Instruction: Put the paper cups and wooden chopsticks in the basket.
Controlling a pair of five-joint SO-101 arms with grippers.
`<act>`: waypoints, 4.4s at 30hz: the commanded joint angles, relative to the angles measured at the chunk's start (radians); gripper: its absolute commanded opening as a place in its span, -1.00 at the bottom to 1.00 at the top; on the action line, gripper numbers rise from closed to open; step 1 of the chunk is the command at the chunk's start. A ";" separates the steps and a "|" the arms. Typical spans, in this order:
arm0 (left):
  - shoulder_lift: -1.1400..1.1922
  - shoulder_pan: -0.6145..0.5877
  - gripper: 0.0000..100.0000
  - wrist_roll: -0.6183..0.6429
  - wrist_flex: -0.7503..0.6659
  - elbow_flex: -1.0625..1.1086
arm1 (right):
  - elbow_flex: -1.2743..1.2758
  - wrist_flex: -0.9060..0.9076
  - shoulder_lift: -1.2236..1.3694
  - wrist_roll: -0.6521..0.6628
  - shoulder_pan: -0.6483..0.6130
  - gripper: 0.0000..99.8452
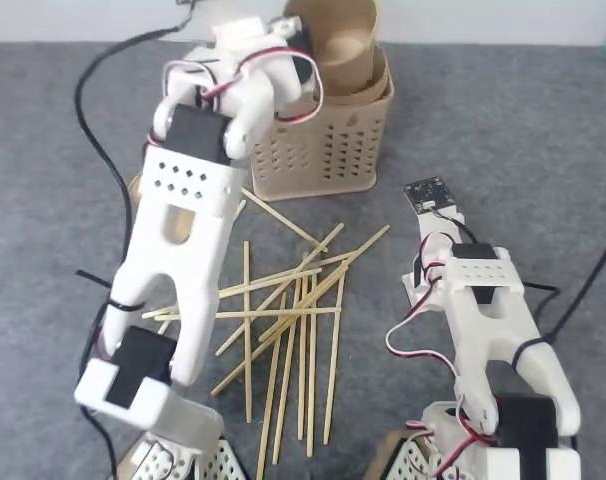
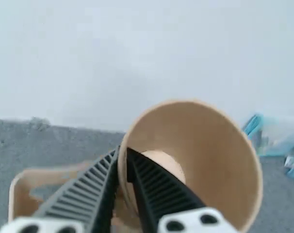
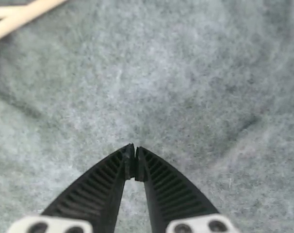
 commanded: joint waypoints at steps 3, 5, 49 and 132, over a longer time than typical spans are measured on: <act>-0.002 0.015 -0.97 0.031 -0.015 -0.182 | -0.005 -0.012 -0.005 0.014 -0.008 -0.98; 0.000 0.031 -0.97 0.035 -0.015 -0.179 | -0.005 -0.012 -0.005 0.014 -0.008 -0.98; 0.172 -0.066 -0.64 -0.069 0.793 -0.763 | -0.006 -0.010 -0.005 0.014 -0.002 -0.98; 0.147 -0.446 -0.97 -0.457 0.733 0.364 | -0.005 -0.012 -0.005 0.012 -0.002 -0.98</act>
